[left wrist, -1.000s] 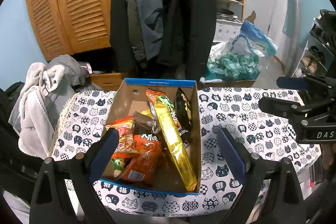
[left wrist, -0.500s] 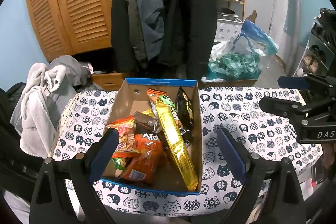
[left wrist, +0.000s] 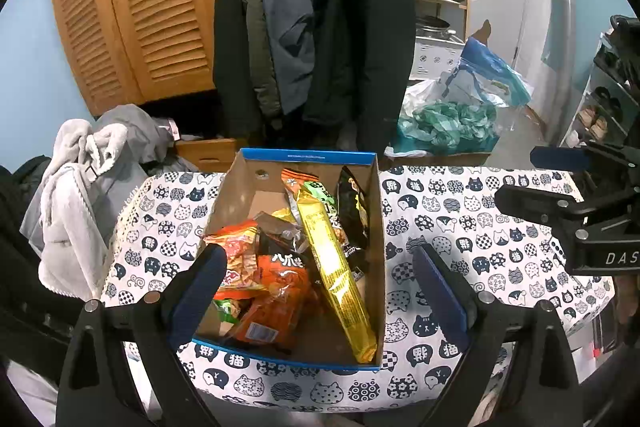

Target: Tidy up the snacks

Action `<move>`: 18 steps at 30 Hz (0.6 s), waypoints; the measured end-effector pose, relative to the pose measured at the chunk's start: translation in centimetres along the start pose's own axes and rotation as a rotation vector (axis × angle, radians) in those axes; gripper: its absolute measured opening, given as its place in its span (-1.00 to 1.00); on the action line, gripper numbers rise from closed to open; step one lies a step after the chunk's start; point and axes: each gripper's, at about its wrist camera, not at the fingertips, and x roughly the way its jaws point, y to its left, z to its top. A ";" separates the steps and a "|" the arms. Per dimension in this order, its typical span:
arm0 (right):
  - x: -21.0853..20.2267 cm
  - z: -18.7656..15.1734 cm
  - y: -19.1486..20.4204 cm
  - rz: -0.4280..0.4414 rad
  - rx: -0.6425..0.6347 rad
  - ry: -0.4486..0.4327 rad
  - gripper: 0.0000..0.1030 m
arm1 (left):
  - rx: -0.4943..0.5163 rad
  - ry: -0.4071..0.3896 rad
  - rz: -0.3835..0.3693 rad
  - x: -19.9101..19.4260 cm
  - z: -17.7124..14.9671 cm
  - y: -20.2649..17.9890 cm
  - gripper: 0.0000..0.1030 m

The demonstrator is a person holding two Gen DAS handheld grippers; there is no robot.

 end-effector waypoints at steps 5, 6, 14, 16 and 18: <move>0.0 0.0 0.0 0.000 -0.001 -0.001 0.54 | 0.002 0.003 0.001 0.0 0.0 -0.1 0.85; 0.0 0.0 0.0 0.001 -0.001 0.001 0.54 | 0.002 0.004 0.001 0.0 0.0 -0.2 0.85; 0.0 0.0 0.0 0.002 -0.001 0.001 0.54 | 0.002 0.004 -0.001 0.1 0.0 -0.3 0.85; 0.0 0.0 -0.1 0.002 -0.001 0.001 0.54 | 0.001 0.003 -0.001 0.1 0.0 -0.3 0.85; 0.0 0.0 0.0 0.000 -0.001 0.000 0.54 | 0.001 0.004 -0.002 0.1 0.0 -0.3 0.85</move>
